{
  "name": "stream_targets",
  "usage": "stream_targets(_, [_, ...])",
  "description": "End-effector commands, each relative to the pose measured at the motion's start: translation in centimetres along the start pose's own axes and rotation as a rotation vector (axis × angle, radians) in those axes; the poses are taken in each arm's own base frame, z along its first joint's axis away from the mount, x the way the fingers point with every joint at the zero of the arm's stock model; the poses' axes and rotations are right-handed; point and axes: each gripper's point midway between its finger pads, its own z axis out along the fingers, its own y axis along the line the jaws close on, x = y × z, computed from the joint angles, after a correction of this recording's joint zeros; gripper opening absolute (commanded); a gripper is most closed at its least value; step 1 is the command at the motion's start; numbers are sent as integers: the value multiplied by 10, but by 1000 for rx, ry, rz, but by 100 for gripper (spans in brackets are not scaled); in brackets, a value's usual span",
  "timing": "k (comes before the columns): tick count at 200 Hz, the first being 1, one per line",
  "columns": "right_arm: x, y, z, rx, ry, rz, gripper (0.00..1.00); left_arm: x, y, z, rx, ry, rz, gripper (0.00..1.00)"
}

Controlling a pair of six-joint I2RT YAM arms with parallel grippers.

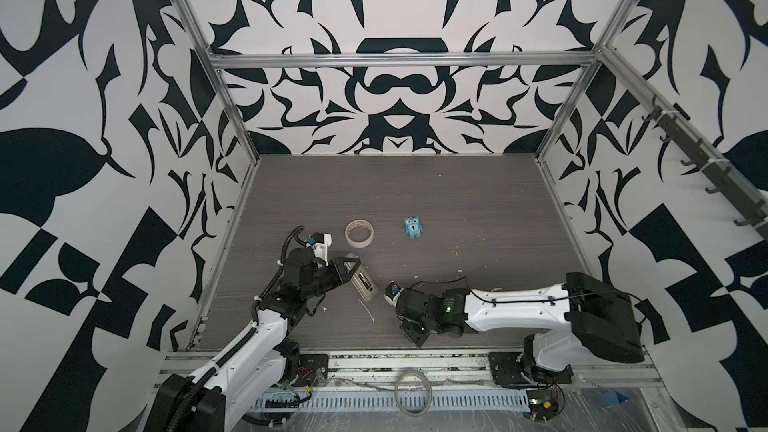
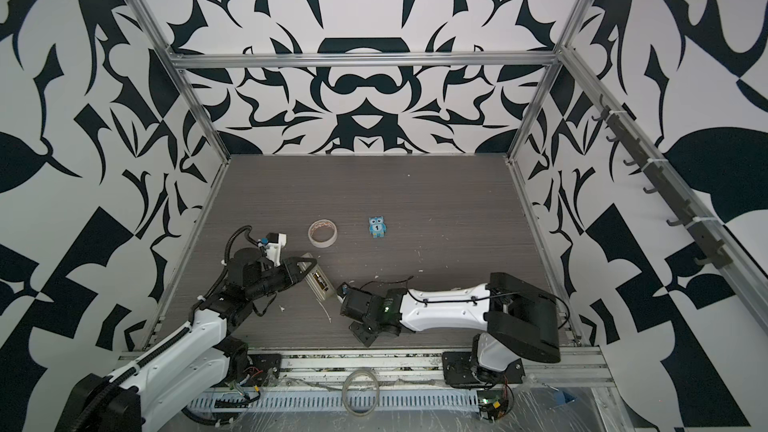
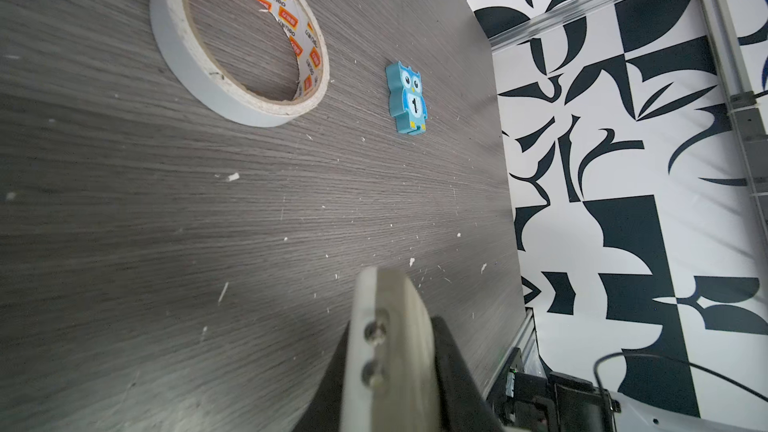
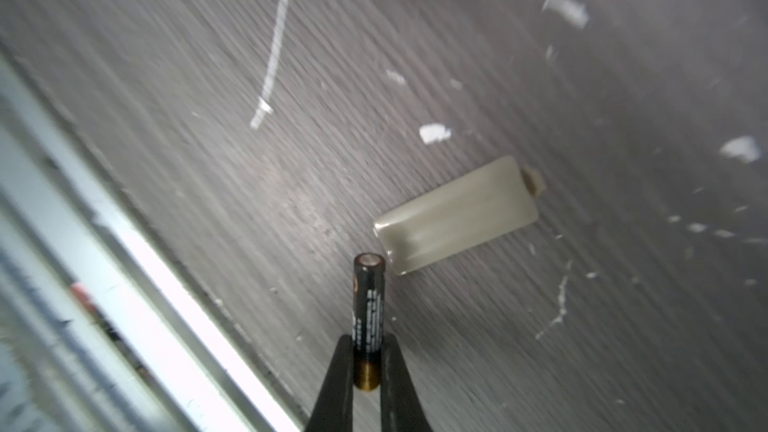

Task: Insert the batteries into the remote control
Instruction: 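Carry the battery with the right gripper to the remote's compartment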

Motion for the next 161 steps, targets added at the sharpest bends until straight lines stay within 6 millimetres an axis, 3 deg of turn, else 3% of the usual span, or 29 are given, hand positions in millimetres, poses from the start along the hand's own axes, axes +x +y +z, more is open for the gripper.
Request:
stream_targets(1, [-31, 5, -22, -9, -157, -65, 0, -6, -8, 0, 50, -30, 9, 0])
stream_targets(34, [-53, -1, -42, 58, -214, -125, 0, -6, -13, 2, 92, -30, 13, 0])
stream_targets(69, [-85, 7, -57, 64, -227, -162, 0, -2, -21, 1, 153, -18, 45, 0])
stream_targets(127, [-119, -5, -57, 56, -232, -106, 0, 5, -19, 1, 194, -21, 64, 0])
stream_targets(161, [-124, -6, -53, 66, -186, -116, 0, 7, -20, 0, 207, -25, 72, 0])
